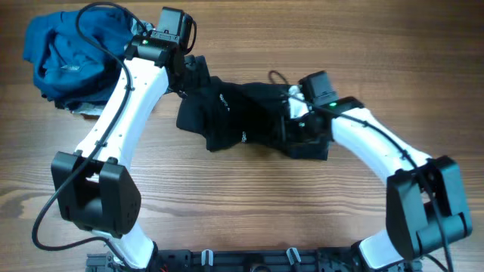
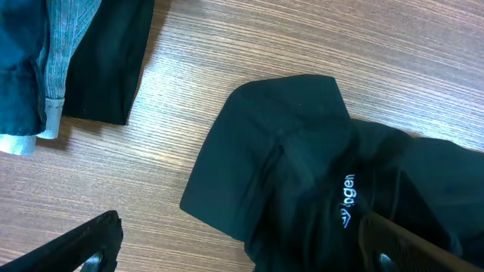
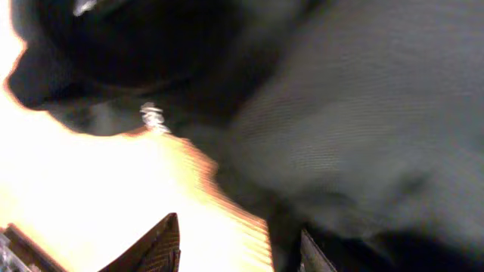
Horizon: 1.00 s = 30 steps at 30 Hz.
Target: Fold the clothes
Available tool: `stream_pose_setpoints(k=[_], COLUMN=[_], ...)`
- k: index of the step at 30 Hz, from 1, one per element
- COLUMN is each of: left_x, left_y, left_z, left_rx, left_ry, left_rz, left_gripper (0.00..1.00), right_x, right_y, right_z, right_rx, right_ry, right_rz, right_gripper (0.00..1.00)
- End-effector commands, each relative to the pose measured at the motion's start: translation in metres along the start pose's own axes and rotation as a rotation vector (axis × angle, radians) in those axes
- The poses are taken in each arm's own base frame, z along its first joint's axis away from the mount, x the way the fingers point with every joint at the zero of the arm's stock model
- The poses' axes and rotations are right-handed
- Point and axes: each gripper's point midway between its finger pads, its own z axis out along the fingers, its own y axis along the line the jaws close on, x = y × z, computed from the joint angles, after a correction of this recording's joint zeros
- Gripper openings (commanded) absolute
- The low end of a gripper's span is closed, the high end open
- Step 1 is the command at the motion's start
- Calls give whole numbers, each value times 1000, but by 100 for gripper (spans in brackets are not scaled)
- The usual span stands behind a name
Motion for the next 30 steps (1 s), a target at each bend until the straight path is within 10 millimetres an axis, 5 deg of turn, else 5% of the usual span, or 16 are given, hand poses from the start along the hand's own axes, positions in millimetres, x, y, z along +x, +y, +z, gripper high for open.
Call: stream_pose_setpoints(k=[1, 7, 12, 14, 20, 28, 30], left_x=[-3, -3, -2, -2, -7, -7, -7], left_y=[4, 4, 4, 4, 8, 9, 9], left_z=[-7, -7, -7, -7, -7, -7, -7], left_rx=[-7, -8, -9, -9, -15, -16, -16], left_ry=[-23, -22, -20, -20, -32, -32, -32], left_rz=[-22, -21, -21, -21, -32, -33, -34], left_gripper=[100, 100, 100, 100, 100, 100, 100], right_x=[8, -36, -63, -71, -63, -57, -61], right_y=[35, 87, 107, 89, -36, -85, -88], right_z=[13, -18, -39, -37, -59, -64, -55], right_rx=[-97, -215, -232, -136, 304, 412, 409], right_ry=[23, -88, -167, -191, -213, -220, -218], right_rz=[-85, -256, -297, -197, 345, 471, 469], right_gripper=[47, 54, 58, 59, 58, 59, 49])
